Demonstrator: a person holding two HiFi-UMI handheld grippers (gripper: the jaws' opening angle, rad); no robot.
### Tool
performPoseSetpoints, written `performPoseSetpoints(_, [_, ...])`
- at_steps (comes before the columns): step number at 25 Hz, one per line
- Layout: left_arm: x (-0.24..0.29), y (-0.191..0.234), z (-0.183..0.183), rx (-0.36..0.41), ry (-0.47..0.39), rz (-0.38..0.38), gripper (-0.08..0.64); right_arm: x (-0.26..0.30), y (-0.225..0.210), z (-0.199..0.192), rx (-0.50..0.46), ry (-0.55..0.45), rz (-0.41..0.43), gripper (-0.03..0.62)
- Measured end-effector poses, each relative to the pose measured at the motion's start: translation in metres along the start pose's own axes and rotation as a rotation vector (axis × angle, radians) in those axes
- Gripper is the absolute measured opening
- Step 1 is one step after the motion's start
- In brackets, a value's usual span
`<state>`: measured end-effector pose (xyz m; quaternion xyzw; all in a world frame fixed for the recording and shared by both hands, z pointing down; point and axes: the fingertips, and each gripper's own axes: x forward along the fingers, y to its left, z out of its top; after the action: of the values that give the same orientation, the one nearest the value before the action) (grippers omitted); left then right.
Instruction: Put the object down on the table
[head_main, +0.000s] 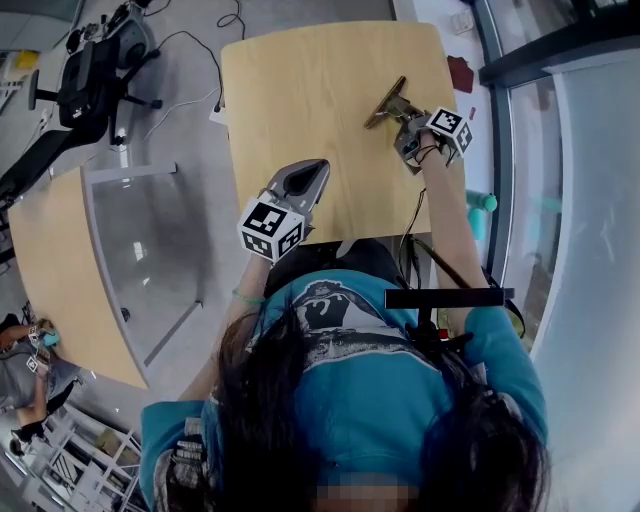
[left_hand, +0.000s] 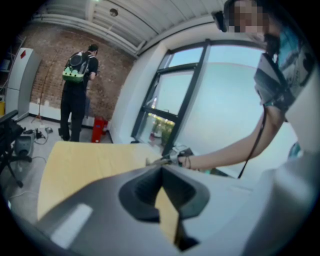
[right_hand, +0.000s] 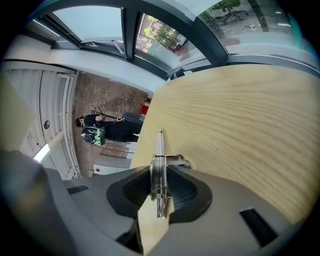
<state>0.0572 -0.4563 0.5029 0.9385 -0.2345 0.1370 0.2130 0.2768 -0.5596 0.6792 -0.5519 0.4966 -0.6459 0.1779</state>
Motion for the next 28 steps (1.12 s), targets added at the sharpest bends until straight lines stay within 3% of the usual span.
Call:
performPoseSetpoints(7, [0.007, -0.005, -0.001, 0.003, 0.003, 0.0, 0.002, 0.0, 0.0, 0.002, -0.016, 0.01, 0.002, 0.096])
performPoseSetpoints(12, [0.003, -0.012, -0.002, 0.009, 0.001, 0.005, 0.002, -0.012, -0.003, -0.004, -0.032, 0.029, -0.027, 0.141])
performPoseSetpoints(19, [0.002, -0.031, -0.005, 0.023, -0.013, 0.023, 0.002, -0.061, -0.016, -0.017, -0.156, 0.015, -0.107, 0.144])
performPoseSetpoints(22, [0.0, -0.044, -0.006, 0.028, -0.021, 0.025, 0.002, -0.09, -0.005, -0.031, -0.205, 0.015, -0.066, 0.143])
performPoseSetpoints(28, [-0.008, -0.086, -0.014, 0.039, -0.039, 0.022, 0.002, -0.164, 0.017, -0.078, -0.208, 0.04, 0.069, 0.138])
